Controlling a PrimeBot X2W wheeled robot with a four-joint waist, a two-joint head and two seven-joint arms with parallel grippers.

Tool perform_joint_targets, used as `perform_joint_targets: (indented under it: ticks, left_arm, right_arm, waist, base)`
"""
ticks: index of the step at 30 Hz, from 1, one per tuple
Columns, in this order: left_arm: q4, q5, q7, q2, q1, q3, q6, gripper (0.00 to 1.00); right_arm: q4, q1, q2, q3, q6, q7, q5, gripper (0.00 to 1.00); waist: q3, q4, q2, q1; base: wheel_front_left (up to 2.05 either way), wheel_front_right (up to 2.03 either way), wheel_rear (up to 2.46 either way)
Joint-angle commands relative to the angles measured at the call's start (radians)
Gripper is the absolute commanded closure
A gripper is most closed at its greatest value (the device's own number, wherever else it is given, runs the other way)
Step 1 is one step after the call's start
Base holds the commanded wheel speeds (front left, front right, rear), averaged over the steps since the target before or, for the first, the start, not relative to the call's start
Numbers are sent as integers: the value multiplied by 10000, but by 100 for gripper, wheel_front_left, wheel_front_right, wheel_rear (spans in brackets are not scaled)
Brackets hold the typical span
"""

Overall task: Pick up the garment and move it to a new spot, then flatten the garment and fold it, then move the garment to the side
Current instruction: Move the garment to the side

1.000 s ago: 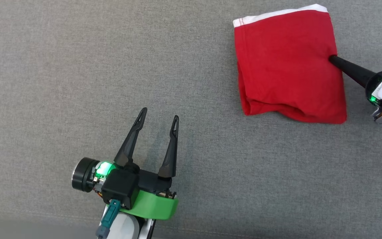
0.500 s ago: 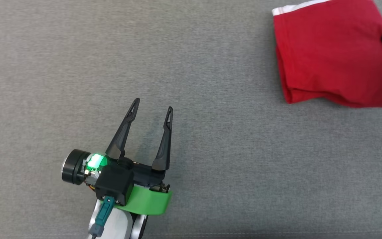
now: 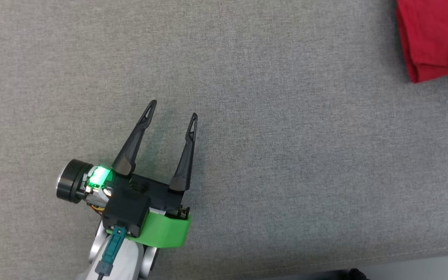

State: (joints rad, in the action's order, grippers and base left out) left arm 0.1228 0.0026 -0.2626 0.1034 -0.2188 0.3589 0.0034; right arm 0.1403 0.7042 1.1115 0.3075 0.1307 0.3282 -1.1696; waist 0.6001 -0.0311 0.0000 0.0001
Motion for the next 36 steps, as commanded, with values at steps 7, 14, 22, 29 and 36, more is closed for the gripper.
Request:
perform_joint_targets:
  ticks: [7, 14, 22, 29, 36]
  left_arm:
    - [146, 73, -24, 204, -290, 44, 49, 0]
    - [213, 27, -24, 282, -355, 84, 83, 0]
    - [195, 36, -24, 329, -544, 210, 45, 0]
    - [103, -77, -24, 305, -493, 256, 126, 0]
    - [-102, -271, -24, 119, -139, 202, 306, 0]
  right_arm:
    - [183, 117, 1203, -154, -2, -325, 31, 100]
    - [934, -272, 1786, -32, -3, -559, 310, 100]
    - [2833, 71, 1311, 266, -5, -1688, 2367, 0]
    - [4262, 969, 31, 113, -6, -3721, 5091, 0]
    - [4761, 1019, -2300, -591, -6, -5819, 6694, 0]
  waist:
    - [360, -231, 0, -1]
    - [464, -228, 0, -1]
    - [537, -80, 0, -1]
    - [156, -34, 0, -1]
    - [-723, -9, 0, -1]
  base:
    - [0, 0, 0]
    - [0, 0, 0]
    - [0, 0, 0]
    - [0, 0, 0]
    - [0, 0, 0]
